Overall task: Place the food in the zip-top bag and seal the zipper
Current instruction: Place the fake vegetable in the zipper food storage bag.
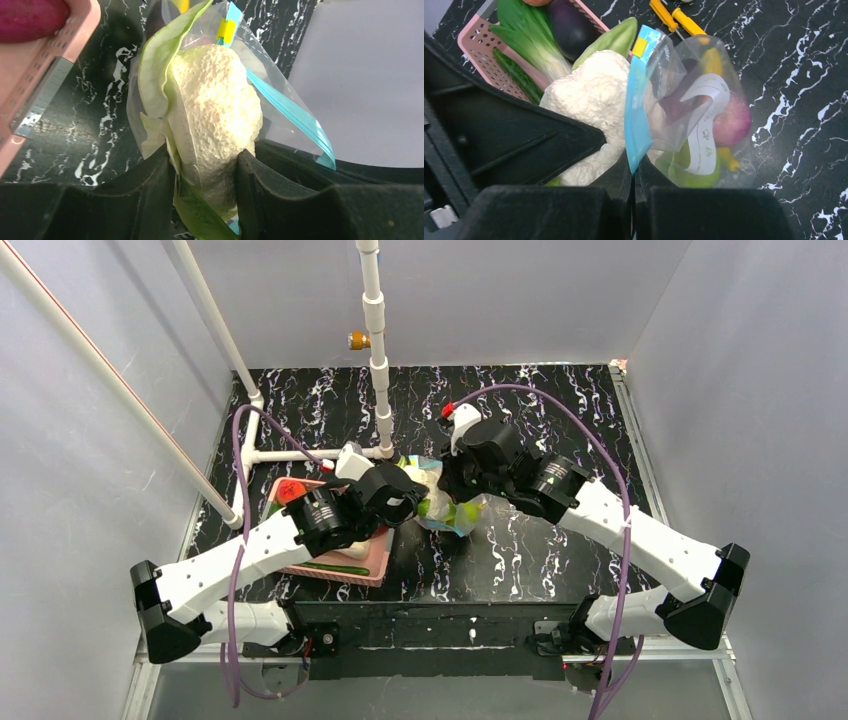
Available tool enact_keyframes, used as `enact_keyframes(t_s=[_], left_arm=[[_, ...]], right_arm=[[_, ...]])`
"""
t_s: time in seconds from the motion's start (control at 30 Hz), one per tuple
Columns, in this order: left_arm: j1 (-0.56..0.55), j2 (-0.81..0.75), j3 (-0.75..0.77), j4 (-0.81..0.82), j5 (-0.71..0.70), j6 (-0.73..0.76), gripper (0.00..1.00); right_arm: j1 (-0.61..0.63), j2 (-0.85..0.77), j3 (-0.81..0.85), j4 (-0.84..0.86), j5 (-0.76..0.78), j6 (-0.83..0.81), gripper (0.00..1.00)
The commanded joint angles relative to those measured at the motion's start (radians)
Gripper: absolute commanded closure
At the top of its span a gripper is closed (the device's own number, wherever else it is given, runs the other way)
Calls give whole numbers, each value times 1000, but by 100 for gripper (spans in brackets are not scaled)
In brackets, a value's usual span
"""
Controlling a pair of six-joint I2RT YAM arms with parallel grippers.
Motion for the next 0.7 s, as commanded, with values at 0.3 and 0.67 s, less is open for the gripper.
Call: enact_keyframes(t_s=[0.3,0.67], left_arm=[[0,-30,29,35,3,-154,84],[0,-43,-18,163,40,-50,41]], right_arm=[[41,-10,-44,174,-153,-39,99],[35,4,4,178,-199,-13,99]])
